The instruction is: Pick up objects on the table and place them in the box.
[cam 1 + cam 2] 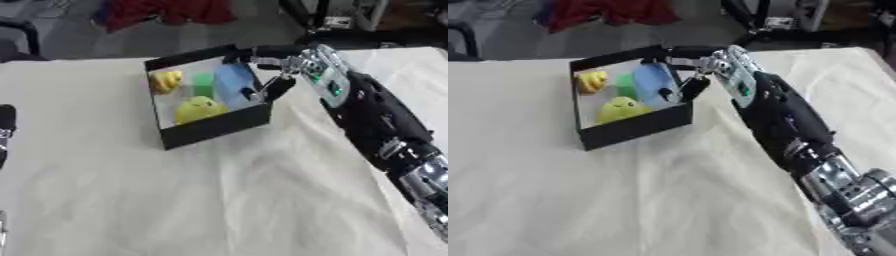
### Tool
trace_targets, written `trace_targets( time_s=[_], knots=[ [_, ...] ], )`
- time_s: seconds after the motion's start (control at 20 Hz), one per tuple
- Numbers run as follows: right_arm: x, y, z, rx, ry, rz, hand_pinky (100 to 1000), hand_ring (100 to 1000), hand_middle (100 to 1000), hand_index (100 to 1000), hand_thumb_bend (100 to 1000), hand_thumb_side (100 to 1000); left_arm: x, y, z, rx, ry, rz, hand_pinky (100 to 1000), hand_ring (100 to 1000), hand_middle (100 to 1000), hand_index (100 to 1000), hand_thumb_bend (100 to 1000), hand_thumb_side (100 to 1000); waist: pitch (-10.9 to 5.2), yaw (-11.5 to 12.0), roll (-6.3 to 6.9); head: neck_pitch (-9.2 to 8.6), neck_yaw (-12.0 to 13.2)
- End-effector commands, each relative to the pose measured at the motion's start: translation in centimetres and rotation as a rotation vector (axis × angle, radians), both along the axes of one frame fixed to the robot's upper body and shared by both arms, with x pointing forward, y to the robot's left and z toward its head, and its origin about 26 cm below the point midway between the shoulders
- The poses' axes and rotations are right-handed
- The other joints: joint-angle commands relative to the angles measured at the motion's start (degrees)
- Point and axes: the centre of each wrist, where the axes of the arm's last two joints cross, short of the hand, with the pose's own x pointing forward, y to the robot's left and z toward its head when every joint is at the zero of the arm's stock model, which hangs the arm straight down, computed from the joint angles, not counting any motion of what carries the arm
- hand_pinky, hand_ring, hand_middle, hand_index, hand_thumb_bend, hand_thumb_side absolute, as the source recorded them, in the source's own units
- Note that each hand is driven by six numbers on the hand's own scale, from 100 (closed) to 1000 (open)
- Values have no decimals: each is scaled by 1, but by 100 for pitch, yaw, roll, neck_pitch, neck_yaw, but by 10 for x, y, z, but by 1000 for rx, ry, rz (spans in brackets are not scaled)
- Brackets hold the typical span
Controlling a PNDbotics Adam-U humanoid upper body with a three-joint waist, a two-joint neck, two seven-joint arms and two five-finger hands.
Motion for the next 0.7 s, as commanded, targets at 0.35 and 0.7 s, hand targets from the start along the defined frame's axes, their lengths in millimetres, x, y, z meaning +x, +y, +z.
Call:
trace_targets(
  time_s=[0.35, 0.7],
  knots=[
    [2, -5, 15, 67, -108, -86, 977, 923, 949, 951, 100, 1000, 2, 2, 10, 5, -34, 8, 662, 560, 585, 807, 805, 686, -34, -1, 17, -10, 22],
    [2, -5, 13, 70, -106, -98, 978, 922, 951, 952, 100, 1000, 2, 2, 10, 5, -34, 8, 661, 559, 585, 807, 806, 686, -28, 5, 13, -10, 26]
  ],
)
